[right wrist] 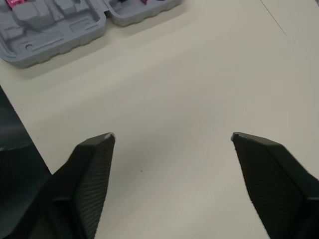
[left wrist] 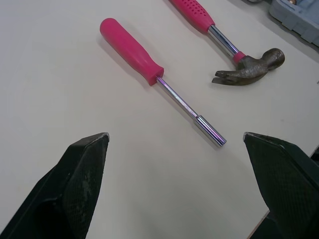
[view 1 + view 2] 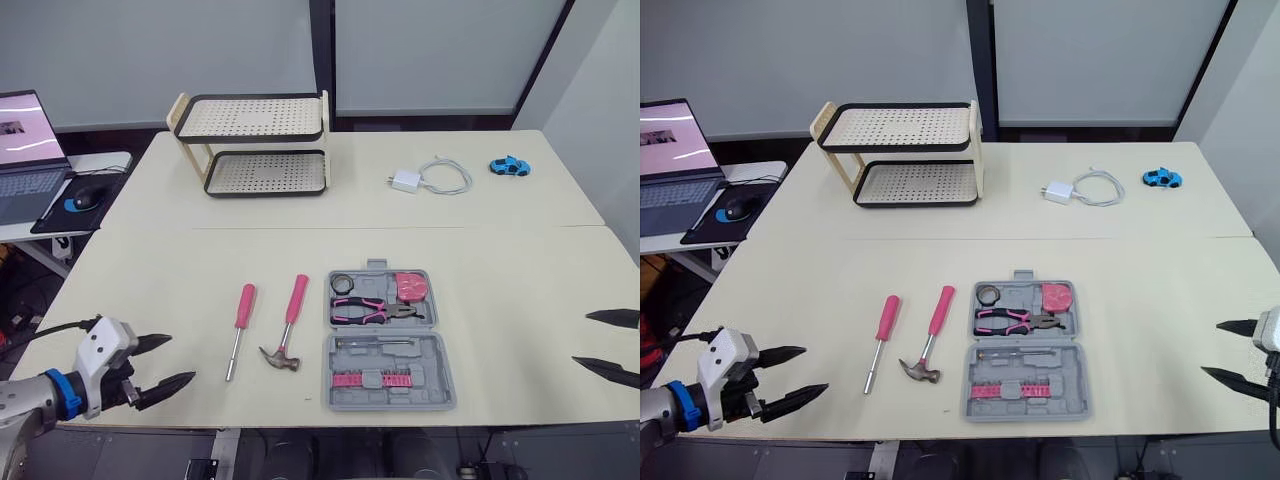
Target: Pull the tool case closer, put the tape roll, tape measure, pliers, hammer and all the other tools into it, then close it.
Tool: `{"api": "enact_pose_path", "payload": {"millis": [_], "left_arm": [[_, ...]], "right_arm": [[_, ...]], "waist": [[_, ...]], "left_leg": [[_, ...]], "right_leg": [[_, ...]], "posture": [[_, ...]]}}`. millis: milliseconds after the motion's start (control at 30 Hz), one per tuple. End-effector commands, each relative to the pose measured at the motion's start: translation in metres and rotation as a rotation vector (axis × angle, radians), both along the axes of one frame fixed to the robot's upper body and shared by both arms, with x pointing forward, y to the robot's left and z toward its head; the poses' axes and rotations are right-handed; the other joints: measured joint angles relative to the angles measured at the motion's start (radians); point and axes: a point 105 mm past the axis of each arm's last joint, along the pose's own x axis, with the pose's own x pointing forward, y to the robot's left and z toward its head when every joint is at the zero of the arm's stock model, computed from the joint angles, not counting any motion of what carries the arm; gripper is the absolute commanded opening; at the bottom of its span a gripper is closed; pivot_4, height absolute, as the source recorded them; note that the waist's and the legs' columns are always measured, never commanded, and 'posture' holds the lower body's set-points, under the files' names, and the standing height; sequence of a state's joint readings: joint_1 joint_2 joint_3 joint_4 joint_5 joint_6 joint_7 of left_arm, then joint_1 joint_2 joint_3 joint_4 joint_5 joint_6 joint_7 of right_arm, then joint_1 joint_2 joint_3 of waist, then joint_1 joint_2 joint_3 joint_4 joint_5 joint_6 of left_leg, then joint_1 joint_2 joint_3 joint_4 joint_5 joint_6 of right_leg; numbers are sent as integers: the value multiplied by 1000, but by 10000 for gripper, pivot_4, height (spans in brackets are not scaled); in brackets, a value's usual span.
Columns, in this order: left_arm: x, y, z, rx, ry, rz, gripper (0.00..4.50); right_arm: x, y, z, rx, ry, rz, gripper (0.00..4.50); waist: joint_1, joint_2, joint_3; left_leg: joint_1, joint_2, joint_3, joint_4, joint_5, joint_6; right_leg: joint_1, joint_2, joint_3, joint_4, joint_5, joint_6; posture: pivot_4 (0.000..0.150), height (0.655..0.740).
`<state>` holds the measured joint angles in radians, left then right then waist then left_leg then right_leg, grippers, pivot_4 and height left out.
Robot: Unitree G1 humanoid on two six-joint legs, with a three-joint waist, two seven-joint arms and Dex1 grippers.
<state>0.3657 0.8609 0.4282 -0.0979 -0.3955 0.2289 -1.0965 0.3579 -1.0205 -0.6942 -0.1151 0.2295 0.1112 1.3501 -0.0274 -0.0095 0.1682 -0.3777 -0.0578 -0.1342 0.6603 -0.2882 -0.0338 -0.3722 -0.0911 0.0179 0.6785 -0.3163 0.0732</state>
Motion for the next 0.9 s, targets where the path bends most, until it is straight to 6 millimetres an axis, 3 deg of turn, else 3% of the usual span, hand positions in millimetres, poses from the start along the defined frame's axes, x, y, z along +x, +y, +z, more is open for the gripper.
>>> {"api": "enact_pose_path", "payload": {"millis": [33,167,400,900], "left_arm": [[2,6,7,10,-22,41,45000],[15,10,16,1,-64,134,45000],[24,-5,24,-46,-80,188,45000],[13,5,11,-102,-71,391,45000]], "right_arm": [[-1,-2,7,-34,-26,31,44562],[7,3,7,-30,-54,40,44562],[7,10,2,-17,-42,46,44562],[16,39,9,72,-88,67,44562]], "waist": [[0,0,0],[1,0,0],[1,-1,0],[6,-1,0]], "left_leg": [[0,0,0,0,0,0],[0,-1,0,0,0,0],[-1,-1,0,0,0,0],[-1,-1,0,1,0,0]], "right_leg": [[0,0,0,0,0,0],[0,0,0,0,0,0],[0,0,0,0,0,0],[0,0,0,0,0,0]], "posture": [[1500,7400],[1500,7400],[1500,7400],[1500,7400]]}}
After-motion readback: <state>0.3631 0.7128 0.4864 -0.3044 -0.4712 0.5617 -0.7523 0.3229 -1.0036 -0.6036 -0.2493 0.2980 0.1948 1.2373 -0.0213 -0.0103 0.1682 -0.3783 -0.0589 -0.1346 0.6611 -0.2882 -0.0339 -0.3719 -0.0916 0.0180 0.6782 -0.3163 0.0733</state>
